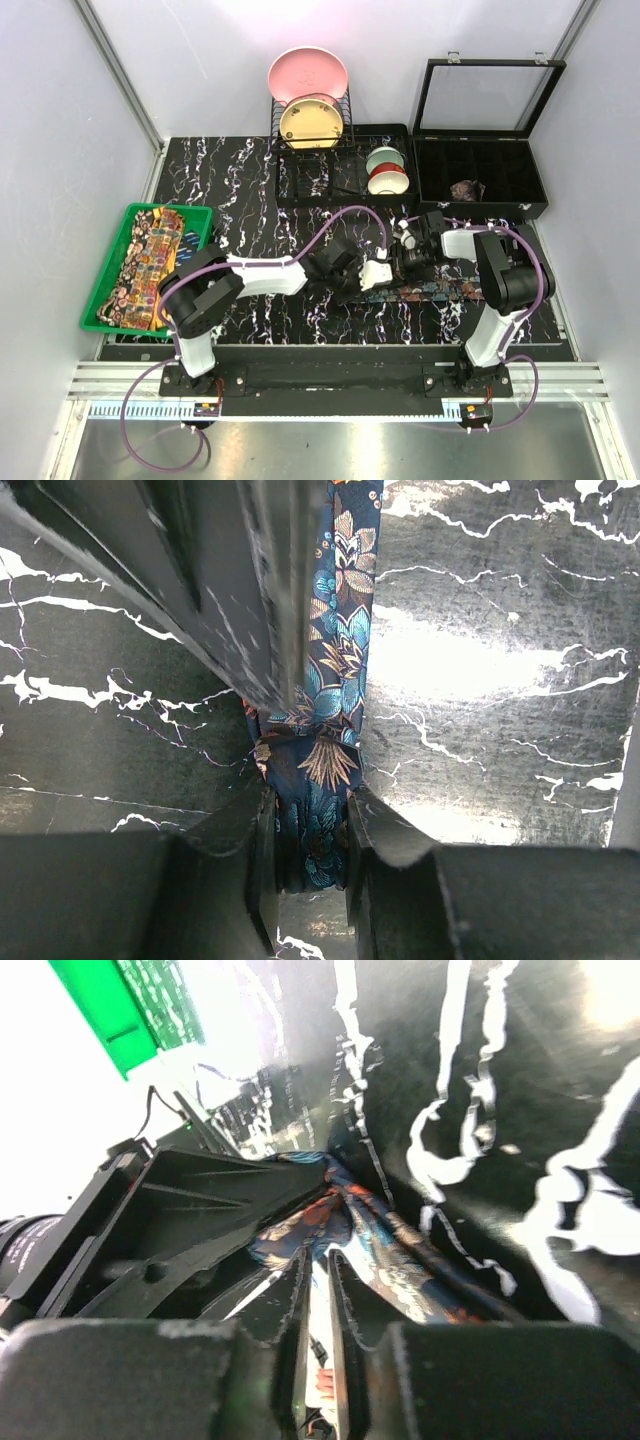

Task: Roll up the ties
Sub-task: Roll the tie at the center of the board.

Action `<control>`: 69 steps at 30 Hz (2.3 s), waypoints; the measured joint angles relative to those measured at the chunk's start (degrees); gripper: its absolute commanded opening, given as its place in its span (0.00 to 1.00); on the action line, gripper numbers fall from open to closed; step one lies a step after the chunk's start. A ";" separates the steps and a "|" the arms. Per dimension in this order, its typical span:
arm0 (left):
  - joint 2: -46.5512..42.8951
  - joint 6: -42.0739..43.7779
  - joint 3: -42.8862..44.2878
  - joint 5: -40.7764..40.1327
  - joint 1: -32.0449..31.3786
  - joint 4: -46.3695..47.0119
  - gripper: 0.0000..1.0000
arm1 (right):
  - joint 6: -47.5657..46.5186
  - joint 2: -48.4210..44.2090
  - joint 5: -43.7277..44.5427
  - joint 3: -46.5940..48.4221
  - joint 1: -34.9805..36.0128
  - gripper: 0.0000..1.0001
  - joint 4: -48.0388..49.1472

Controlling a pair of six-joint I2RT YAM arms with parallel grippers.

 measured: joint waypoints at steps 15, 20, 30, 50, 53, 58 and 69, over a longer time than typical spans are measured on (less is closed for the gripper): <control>-3.13 -2.89 -3.39 -0.48 1.38 1.42 0.11 | -6.60 7.50 3.08 5.20 0.15 0.10 -6.32; -3.04 -2.71 -3.39 -0.39 1.36 1.18 0.15 | -7.34 7.63 2.91 5.55 0.15 0.25 -7.13; -2.84 -2.14 -3.37 -0.26 1.36 0.74 0.17 | -0.46 0.96 -3.19 2.43 0.66 0.49 -1.33; -2.84 -2.25 -3.56 -0.31 1.42 0.31 0.24 | 6.14 2.86 -6.12 -0.15 7.10 0.00 10.69; -2.84 -2.47 -3.58 -0.33 1.46 0.35 0.41 | 6.14 2.91 -5.79 -0.15 7.08 0.00 10.40; -3.02 -2.97 -4.15 -0.46 1.46 0.37 0.58 | 4.26 3.56 -3.30 0.28 7.02 0.00 7.89; -5.68 -4.39 -4.50 0.07 1.46 -0.07 0.76 | -1.36 3.78 2.19 1.29 4.96 0.00 -0.92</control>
